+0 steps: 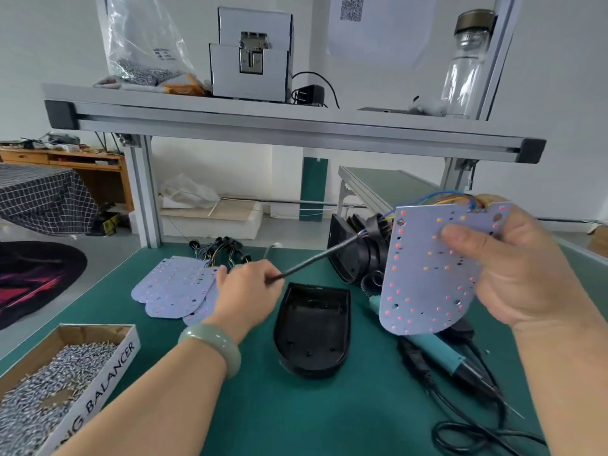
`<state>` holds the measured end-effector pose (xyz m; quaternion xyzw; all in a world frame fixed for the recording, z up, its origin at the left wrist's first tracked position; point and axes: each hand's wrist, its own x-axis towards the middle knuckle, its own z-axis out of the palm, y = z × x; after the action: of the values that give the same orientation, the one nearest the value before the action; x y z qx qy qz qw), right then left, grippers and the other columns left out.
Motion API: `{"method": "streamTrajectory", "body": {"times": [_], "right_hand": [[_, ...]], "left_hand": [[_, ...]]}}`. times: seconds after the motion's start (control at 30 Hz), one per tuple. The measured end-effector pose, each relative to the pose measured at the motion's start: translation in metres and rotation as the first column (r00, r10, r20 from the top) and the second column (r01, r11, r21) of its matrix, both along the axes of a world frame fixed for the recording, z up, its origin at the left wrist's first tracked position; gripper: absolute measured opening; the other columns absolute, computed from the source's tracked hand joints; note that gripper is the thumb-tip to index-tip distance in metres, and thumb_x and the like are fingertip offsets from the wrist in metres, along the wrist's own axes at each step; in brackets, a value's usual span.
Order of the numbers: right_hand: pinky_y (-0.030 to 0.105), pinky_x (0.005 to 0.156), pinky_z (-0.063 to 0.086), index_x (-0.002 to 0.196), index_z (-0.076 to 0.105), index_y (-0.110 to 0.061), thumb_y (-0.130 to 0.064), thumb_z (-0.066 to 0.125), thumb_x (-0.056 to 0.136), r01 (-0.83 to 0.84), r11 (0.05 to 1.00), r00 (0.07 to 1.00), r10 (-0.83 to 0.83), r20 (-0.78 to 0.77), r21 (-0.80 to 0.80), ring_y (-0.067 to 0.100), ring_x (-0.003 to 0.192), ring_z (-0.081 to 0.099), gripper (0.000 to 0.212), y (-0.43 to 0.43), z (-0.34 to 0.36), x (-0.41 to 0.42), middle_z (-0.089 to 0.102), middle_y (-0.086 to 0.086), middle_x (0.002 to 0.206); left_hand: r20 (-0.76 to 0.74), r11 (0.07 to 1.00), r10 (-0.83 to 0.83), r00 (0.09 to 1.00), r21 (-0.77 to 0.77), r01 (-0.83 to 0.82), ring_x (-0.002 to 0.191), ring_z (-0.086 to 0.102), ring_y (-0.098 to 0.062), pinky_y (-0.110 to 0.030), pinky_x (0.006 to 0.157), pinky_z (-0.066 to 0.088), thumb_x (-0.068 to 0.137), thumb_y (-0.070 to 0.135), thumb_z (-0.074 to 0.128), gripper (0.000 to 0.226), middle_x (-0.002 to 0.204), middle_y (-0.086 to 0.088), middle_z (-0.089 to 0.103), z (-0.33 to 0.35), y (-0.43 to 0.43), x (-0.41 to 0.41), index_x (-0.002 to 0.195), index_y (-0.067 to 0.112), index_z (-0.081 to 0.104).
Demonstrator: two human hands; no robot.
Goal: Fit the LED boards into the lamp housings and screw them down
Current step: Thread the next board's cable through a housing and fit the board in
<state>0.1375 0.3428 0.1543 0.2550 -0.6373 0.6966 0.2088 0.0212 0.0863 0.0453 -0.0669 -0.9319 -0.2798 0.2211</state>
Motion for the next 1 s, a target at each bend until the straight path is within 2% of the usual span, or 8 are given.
{"method": "streamTrajectory", "body": {"times": [0.17, 0.33, 0.43, 0.57, 0.63, 0.7, 0.87, 1.0], "right_hand": [[0.025, 0.066, 0.055, 0.080, 0.076, -0.022, -0.007, 0.057, 0.075, 0.032, 0.991, 0.996, -0.043, -0.082, -0.130, 0.012, 0.071, 0.068, 0.025, -0.013, -0.006, -0.003, 0.073, -0.007, 0.078], [0.031, 0.073, 0.056, 0.097, 0.063, -0.008, -0.007, 0.058, 0.077, 0.069, 0.989, 0.993, -0.081, -0.091, -0.132, 0.017, 0.080, 0.069, 0.021, -0.012, -0.007, -0.003, 0.074, -0.005, 0.085], [0.029, 0.072, 0.056, 0.098, 0.059, -0.012, -0.010, 0.063, 0.079, 0.126, 0.960, 0.990, -0.139, -0.036, -0.249, 0.012, 0.079, 0.069, 0.020, -0.011, -0.014, -0.007, 0.074, -0.009, 0.083], [0.026, 0.069, 0.056, 0.097, 0.060, -0.020, -0.019, 0.059, 0.076, 0.156, 0.891, 0.988, -0.145, 0.058, -0.427, 0.010, 0.080, 0.069, 0.021, -0.006, -0.017, -0.013, 0.073, -0.011, 0.083], [0.027, 0.068, 0.057, 0.091, 0.065, -0.020, -0.017, 0.058, 0.080, 0.173, 0.882, 0.984, -0.139, 0.108, -0.439, 0.010, 0.076, 0.069, 0.013, -0.005, -0.021, -0.015, 0.073, -0.010, 0.080], [0.029, 0.067, 0.057, 0.078, 0.073, -0.021, -0.014, 0.057, 0.084, 0.188, 0.889, 0.977, -0.128, 0.169, -0.417, 0.012, 0.073, 0.069, 0.018, -0.009, -0.028, -0.016, 0.073, -0.007, 0.078], [0.036, 0.066, 0.057, 0.093, 0.067, -0.014, -0.013, 0.060, 0.086, 0.219, 0.886, 0.922, -0.050, 0.384, -0.408, 0.020, 0.072, 0.069, 0.010, -0.029, -0.059, -0.022, 0.072, 0.004, 0.082], [0.040, 0.072, 0.056, 0.098, 0.066, -0.013, -0.010, 0.057, 0.092, 0.221, 0.857, 0.879, 0.032, 0.476, -0.465, 0.024, 0.079, 0.068, 0.011, -0.045, -0.078, -0.028, 0.071, 0.006, 0.091]], "left_hand": [[0.030, 0.989, 0.071, 0.997, -0.130, -0.066, 0.096, 0.055, -0.028, -0.034, 0.083, 0.038, 0.096, 0.026, 0.051, 0.018, 0.099, -0.004, 0.061, -0.004, -0.017, -0.012, 0.100, 0.018, 0.067], [0.023, 0.922, 0.207, 0.978, 0.331, -0.203, 0.085, 0.061, -0.036, -0.037, 0.073, 0.049, 0.097, 0.029, 0.046, 0.033, 0.088, -0.018, 0.068, 0.040, -0.019, -0.009, 0.094, 0.002, 0.064], [-0.093, 0.945, 0.163, 0.982, 0.300, -0.128, 0.076, 0.060, -0.027, -0.033, 0.074, 0.050, 0.083, 0.026, 0.064, 0.012, 0.075, -0.003, 0.067, 0.064, -0.027, 0.005, 0.082, 0.014, 0.062], [0.285, 0.998, 0.061, 0.957, -0.027, -0.055, 0.069, 0.055, -0.028, -0.029, 0.061, 0.046, 0.090, 0.021, 0.051, 0.022, 0.073, -0.011, 0.063, 0.050, -0.035, 0.017, 0.075, 0.009, 0.061], [0.463, 0.992, 0.002, 0.886, 0.110, -0.060, 0.063, 0.052, -0.027, -0.028, 0.057, 0.043, 0.096, 0.027, 0.046, 0.034, 0.068, -0.009, 0.057, 0.035, -0.038, 0.020, 0.068, 0.008, 0.052], [0.474, 0.898, -0.067, 0.878, 0.412, -0.154, 0.052, 0.051, -0.022, -0.027, 0.054, 0.045, 0.090, 0.033, 0.060, 0.033, 0.059, -0.004, 0.056, 0.022, -0.041, 0.024, 0.068, 0.010, 0.050], [0.186, 0.703, 0.188, 0.964, 0.660, -0.265, 0.036, 0.030, -0.010, -0.016, 0.037, 0.026, 0.079, 0.008, 0.062, 0.029, 0.043, 0.010, 0.035, 0.006, -0.051, 0.029, 0.062, 0.018, 0.040], [0.300, 0.492, -0.010, 0.954, 0.832, -0.256, 0.059, 0.057, -0.020, -0.027, 0.056, 0.047, 0.095, 0.013, 0.042, 0.015, 0.073, -0.007, 0.064, 0.005, -0.045, 0.032, 0.104, 0.014, 0.053]]}}
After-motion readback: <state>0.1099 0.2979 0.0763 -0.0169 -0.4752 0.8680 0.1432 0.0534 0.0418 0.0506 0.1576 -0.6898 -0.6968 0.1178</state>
